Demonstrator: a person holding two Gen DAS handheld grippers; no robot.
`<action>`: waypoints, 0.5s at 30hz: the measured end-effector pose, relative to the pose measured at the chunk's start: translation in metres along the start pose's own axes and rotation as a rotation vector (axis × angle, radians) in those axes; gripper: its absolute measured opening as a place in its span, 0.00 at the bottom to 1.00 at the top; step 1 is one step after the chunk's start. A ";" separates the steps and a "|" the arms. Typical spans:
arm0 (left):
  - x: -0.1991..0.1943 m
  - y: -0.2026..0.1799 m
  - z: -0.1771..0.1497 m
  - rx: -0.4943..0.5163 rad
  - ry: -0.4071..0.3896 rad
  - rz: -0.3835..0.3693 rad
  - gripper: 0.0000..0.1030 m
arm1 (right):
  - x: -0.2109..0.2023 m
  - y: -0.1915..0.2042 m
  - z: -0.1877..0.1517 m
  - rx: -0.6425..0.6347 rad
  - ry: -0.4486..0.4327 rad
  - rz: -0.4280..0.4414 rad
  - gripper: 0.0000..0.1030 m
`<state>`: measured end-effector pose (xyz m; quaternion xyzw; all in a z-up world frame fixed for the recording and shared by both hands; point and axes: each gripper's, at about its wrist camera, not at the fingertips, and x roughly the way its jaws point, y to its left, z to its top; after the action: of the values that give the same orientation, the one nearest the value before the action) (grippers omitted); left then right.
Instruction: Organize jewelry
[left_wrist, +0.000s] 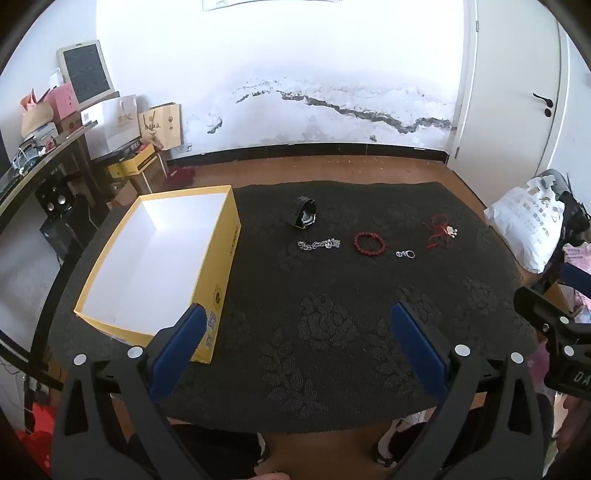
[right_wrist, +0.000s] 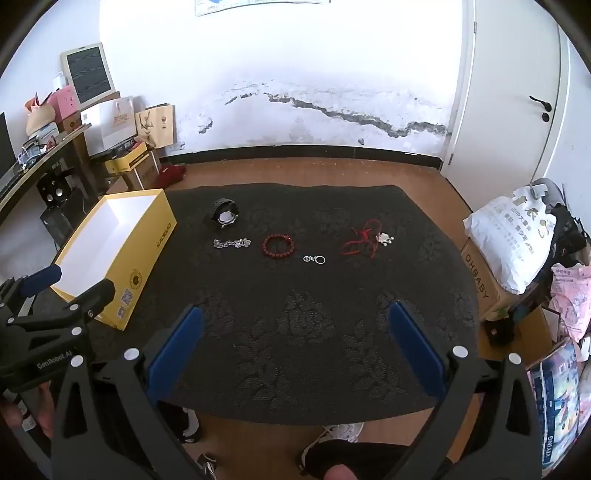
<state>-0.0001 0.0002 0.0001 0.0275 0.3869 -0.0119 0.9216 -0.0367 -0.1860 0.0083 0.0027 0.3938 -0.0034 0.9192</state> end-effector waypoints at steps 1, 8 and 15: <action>0.000 0.000 0.000 0.002 -0.001 0.004 0.94 | 0.000 0.000 0.000 0.000 0.000 0.000 0.94; 0.002 0.000 -0.003 0.010 -0.009 0.017 0.94 | 0.002 0.001 0.001 0.005 -0.002 0.002 0.94; 0.003 0.003 -0.001 -0.002 0.006 0.012 0.94 | -0.002 0.001 0.000 0.003 -0.007 0.011 0.94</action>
<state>0.0014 0.0029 -0.0026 0.0290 0.3894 -0.0059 0.9206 -0.0382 -0.1854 0.0096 0.0060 0.3908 0.0012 0.9205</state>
